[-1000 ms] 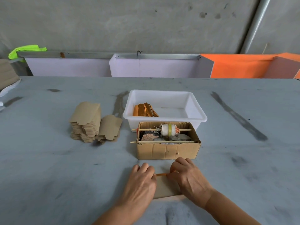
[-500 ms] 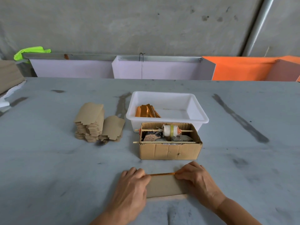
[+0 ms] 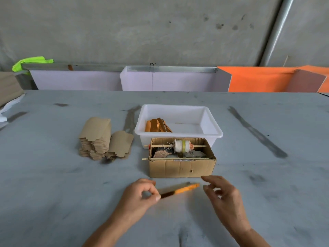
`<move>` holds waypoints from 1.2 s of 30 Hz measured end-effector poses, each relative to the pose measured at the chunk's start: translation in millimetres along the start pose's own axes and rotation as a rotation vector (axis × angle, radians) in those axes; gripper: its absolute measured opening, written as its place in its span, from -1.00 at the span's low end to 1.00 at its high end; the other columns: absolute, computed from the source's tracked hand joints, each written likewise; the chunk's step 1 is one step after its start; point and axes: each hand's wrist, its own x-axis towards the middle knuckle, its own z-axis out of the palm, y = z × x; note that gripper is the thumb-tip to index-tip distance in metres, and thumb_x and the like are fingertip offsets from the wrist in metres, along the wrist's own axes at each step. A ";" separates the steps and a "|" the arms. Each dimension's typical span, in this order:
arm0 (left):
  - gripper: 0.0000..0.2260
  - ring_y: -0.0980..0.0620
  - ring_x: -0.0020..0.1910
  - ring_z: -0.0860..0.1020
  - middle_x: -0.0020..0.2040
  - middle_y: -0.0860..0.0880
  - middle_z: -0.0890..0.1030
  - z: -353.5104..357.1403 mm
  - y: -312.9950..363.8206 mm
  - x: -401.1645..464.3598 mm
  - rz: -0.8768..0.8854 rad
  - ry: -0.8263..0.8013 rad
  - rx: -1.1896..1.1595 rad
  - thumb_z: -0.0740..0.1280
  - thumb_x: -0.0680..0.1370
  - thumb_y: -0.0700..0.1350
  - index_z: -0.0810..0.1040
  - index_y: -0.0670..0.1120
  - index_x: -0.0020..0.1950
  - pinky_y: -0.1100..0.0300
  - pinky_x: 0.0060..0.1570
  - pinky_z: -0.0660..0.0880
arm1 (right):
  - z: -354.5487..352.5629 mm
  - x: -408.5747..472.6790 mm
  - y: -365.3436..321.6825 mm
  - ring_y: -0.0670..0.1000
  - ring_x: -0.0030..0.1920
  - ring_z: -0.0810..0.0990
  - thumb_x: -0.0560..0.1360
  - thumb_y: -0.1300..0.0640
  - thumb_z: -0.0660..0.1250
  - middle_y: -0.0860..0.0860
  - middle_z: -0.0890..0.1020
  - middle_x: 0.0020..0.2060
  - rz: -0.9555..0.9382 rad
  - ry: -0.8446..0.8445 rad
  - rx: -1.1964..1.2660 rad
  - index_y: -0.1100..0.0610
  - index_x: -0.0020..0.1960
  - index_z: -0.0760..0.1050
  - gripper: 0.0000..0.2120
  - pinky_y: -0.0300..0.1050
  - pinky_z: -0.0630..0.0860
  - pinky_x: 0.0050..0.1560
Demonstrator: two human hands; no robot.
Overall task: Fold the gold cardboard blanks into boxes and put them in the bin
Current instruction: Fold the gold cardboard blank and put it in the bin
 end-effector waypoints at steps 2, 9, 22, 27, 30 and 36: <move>-0.78 0.22 0.02 0.54 0.05 0.11 0.58 -6.2 8.5 5.1 -0.073 -0.028 -0.099 0.42 0.45 -0.27 0.56 -0.03 -0.36 0.29 0.04 0.38 | -2.0 4.0 -12.8 -0.17 -0.34 0.54 0.45 0.35 0.38 -0.08 0.64 -0.29 0.147 -0.034 0.136 -0.05 -0.05 0.62 -0.71 -0.37 0.45 -0.30; -0.77 0.17 -0.01 0.56 0.02 0.03 0.65 -23.1 33.7 14.2 -0.105 -0.141 -0.269 0.36 0.49 -0.29 0.56 -0.05 -0.34 0.33 -0.09 0.41 | -3.3 14.9 -43.9 -0.03 -0.36 0.60 0.51 0.28 0.33 0.08 0.67 -0.33 0.305 -0.371 0.253 0.18 -0.08 0.59 -0.93 -0.27 0.48 -0.37; -0.88 0.15 -0.48 0.52 -0.46 0.03 0.60 -15.6 63.2 33.8 -0.272 0.104 -0.510 0.47 0.44 -0.14 0.57 -0.14 -0.19 0.30 -0.48 0.44 | 1.2 33.5 -70.7 -0.10 -0.49 0.52 0.51 0.18 0.35 0.05 0.63 -0.42 0.510 -0.147 0.533 0.23 -0.16 0.58 -0.87 -0.21 0.47 -0.35; -0.84 0.10 -0.47 0.56 -0.39 -0.04 0.63 -17.4 68.4 35.7 -0.371 0.005 -0.682 0.45 0.46 -0.08 0.62 -0.16 -0.08 0.28 -0.47 0.44 | -1.0 35.5 -75.3 -0.09 -0.48 0.52 0.50 0.16 0.37 0.06 0.64 -0.41 0.502 -0.174 0.517 0.21 -0.16 0.58 -0.88 -0.22 0.47 -0.36; -0.82 0.10 -0.47 0.55 -0.38 -0.05 0.63 -16.2 66.7 35.3 -0.368 0.019 -0.756 0.44 0.45 -0.09 0.62 -0.19 -0.07 0.29 -0.49 0.44 | -3.3 35.5 -76.2 -0.09 -0.47 0.54 0.51 0.17 0.35 0.07 0.65 -0.39 0.482 -0.161 0.522 0.18 -0.11 0.58 -0.92 -0.26 0.47 -0.40; -0.89 0.10 -0.42 0.57 -0.37 -0.06 0.64 -12.0 66.2 35.2 -0.294 0.071 -0.861 0.43 0.45 -0.13 0.60 -0.17 -0.21 0.31 -0.45 0.48 | 0.0 34.5 -80.9 -0.05 -0.47 0.59 0.55 0.18 0.30 0.10 0.69 -0.34 0.506 -0.157 0.537 0.18 -0.07 0.56 -0.90 -0.24 0.51 -0.45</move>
